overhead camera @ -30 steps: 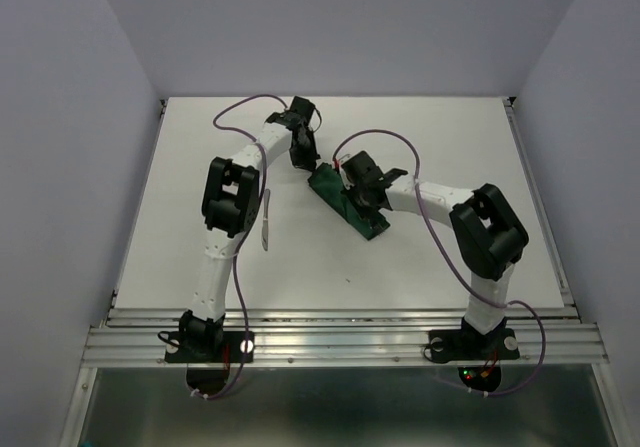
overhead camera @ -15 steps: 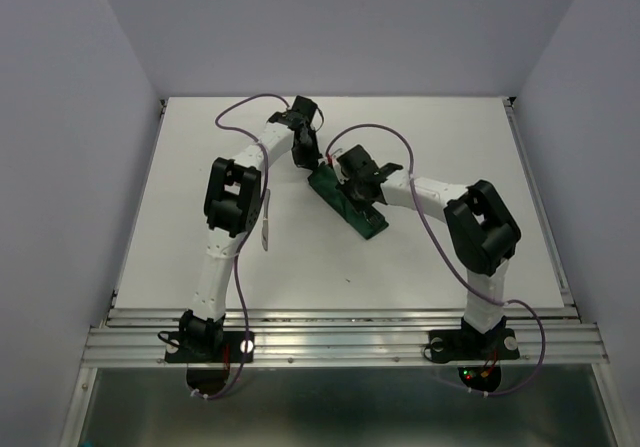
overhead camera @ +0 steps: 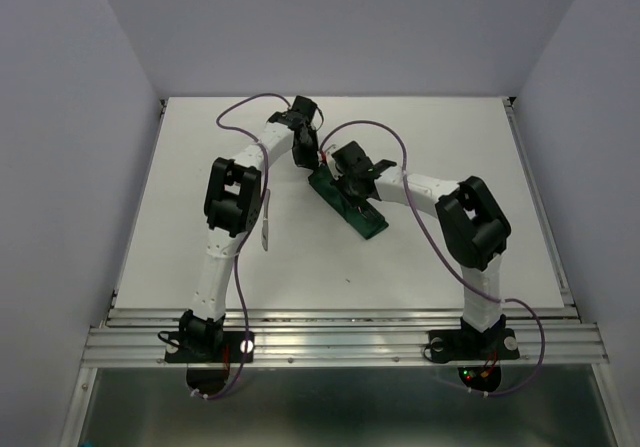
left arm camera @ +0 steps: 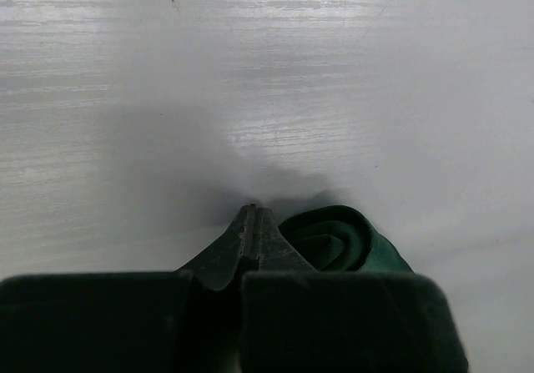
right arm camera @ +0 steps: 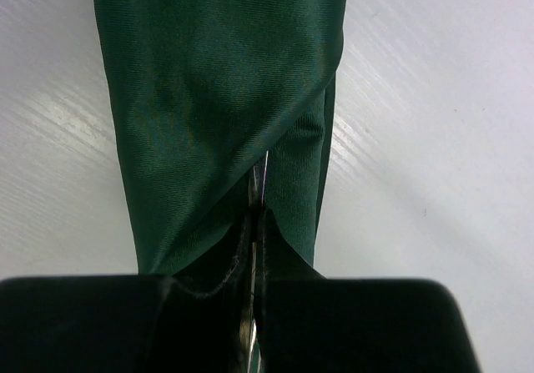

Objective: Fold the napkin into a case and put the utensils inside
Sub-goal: Stuff the fork into the folded napkin.

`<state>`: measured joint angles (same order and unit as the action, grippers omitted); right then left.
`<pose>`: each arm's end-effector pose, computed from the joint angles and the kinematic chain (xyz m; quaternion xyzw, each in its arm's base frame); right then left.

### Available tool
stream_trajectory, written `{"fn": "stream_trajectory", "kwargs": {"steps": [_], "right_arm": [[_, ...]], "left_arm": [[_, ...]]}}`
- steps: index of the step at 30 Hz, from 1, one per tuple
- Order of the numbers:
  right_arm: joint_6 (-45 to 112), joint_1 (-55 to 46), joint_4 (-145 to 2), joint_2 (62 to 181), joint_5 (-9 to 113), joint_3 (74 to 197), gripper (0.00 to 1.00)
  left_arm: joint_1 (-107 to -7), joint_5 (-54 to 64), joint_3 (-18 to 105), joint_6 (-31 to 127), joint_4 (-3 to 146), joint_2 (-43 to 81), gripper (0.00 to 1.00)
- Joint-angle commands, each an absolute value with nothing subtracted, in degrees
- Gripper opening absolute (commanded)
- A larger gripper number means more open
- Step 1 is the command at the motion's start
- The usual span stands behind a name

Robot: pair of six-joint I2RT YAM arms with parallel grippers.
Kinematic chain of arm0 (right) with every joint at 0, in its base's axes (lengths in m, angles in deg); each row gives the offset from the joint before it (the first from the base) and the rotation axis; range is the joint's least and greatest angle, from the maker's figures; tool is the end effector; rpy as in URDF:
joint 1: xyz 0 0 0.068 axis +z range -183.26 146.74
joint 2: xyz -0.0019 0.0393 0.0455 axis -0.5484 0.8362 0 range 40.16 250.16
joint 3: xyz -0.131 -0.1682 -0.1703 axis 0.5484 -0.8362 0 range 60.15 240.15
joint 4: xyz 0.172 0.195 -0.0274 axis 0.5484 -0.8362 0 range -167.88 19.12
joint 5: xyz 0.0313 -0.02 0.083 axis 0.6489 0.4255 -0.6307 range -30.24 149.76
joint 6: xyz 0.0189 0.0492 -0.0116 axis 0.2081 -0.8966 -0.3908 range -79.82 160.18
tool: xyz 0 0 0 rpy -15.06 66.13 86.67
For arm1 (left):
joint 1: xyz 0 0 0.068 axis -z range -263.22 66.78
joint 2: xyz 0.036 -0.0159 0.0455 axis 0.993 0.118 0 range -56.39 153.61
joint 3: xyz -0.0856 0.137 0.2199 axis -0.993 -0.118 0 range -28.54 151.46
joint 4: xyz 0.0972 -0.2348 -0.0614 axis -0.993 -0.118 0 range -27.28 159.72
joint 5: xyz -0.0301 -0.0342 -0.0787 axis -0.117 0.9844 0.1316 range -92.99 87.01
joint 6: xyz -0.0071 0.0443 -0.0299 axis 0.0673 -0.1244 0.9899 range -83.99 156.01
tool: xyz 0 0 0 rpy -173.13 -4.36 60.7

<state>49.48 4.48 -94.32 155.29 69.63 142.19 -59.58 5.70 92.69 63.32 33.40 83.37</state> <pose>0.3441 0.2585 0.1780 -0.3580 0.8847 -0.0094 0.2984 0.4887 -0.2198 0.1738 -0.0075 0.9508 -0.1947 0.2408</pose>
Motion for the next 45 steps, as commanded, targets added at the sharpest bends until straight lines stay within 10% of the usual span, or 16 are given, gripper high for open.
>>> {"fn": "stream_trajectory", "kwargs": {"steps": [1,37,45], "right_arm": [[50.9,4.3,-90.9,156.0,70.1,145.2,0.01],[53.7,2.2,-88.7,159.8,68.4,148.7,0.01],[52.5,2.2,-88.8,157.5,71.4,146.8,0.28]], "left_arm": [[-59.3,6.8,93.3,61.4,31.7,84.8,0.00],[-59.3,11.2,94.1,58.6,30.8,86.3,0.00],[-59.3,10.2,93.6,57.8,30.5,85.3,0.00]]}}
